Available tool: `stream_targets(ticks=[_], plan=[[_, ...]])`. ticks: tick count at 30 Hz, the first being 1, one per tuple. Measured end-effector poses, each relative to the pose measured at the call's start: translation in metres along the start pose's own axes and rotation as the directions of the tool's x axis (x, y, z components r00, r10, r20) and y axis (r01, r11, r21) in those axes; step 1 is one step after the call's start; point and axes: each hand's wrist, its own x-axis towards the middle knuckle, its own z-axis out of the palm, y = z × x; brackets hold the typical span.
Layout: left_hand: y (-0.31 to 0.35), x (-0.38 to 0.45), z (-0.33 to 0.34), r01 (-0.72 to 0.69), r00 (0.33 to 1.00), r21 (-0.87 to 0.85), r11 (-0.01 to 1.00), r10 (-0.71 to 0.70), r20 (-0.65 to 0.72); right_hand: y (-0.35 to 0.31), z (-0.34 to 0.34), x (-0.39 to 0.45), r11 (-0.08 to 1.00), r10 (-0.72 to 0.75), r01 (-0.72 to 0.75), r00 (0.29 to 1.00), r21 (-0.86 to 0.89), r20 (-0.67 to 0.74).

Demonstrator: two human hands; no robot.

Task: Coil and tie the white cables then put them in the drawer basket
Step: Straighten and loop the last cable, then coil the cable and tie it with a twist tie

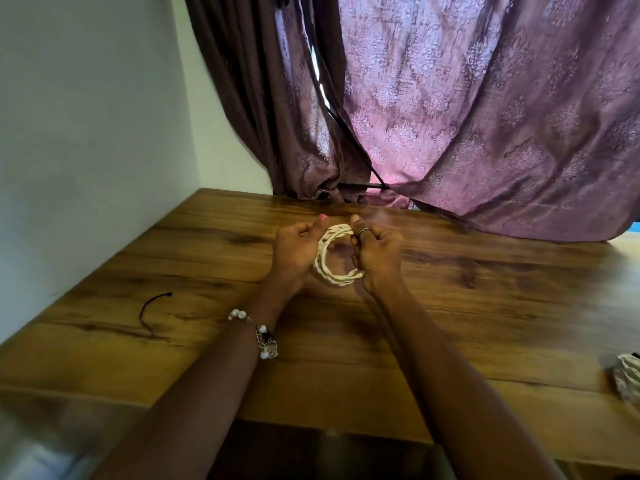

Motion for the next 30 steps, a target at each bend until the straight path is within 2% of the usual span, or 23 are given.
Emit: stream_targets(ticks=[3,5,7,9,12,14,16,18,20,23,25,27,28,30], plan=[[0.010,-0.005,-0.045,-0.088,0.992,0.302,0.949,0.112,-0.062,0.005,0.005,-0.005,0.999,0.043,-0.043,0.999,0.001,0.007],[0.021,-0.008,-0.082,-0.099,0.981,0.490,0.866,0.166,-0.097,0.008,0.010,-0.009,0.999,0.053,-0.053,0.998,0.005,0.021],[0.034,-0.011,-0.120,-0.066,0.980,0.686,0.725,0.177,-0.092,0.012,0.015,-0.015,0.998,0.069,-0.069,0.997,-0.001,0.029],[0.044,-0.014,-0.155,0.016,0.985,0.856,0.517,0.141,-0.103,0.018,0.020,-0.020,0.996,0.088,-0.088,0.996,-0.007,0.024],[0.049,-0.027,-0.191,0.146,0.987,0.953,0.267,0.032,-0.160,0.022,0.028,-0.029,0.994,0.106,-0.106,0.994,-0.014,0.028],[0.045,-0.034,-0.201,0.185,0.982,0.965,0.184,-0.017,-0.186,0.024,0.032,-0.035,0.993,0.115,-0.114,0.993,-0.023,0.025],[0.039,-0.039,-0.206,0.191,0.980,0.970,0.148,0.027,-0.197,0.026,0.036,-0.042,0.992,0.120,-0.119,0.992,-0.031,0.035],[0.035,-0.042,-0.206,0.178,0.976,0.975,0.134,0.104,-0.193,0.026,0.037,-0.046,0.993,0.116,-0.115,0.992,-0.030,0.046],[0.033,-0.042,-0.205,0.157,0.977,0.980,0.121,0.125,-0.172,0.025,0.039,-0.049,0.993,0.112,-0.110,0.993,-0.038,0.046],[0.032,-0.041,-0.203,0.092,0.992,0.992,0.084,0.077,-0.098,0.020,0.040,-0.050,0.994,0.105,-0.104,0.993,-0.033,0.048],[0.032,-0.038,-0.201,0.047,0.999,0.992,0.118,0.013,-0.049,0.017,0.039,-0.050,0.995,0.101,-0.100,0.994,-0.025,0.050],[0.028,-0.035,-0.197,0.013,0.999,0.973,0.230,-0.043,-0.003,0.015,0.037,-0.048,0.995,0.088,-0.085,0.995,-0.048,0.051],[0.026,-0.034,-0.193,0.003,0.999,0.940,0.341,-0.051,0.016,0.015,0.036,-0.047,0.995,0.084,-0.082,0.995,-0.053,0.051],[0.024,-0.032,-0.179,0.013,0.995,0.738,0.675,-0.083,0.059,0.016,0.033,-0.043,0.997,0.077,-0.075,0.996,-0.036,0.045]])
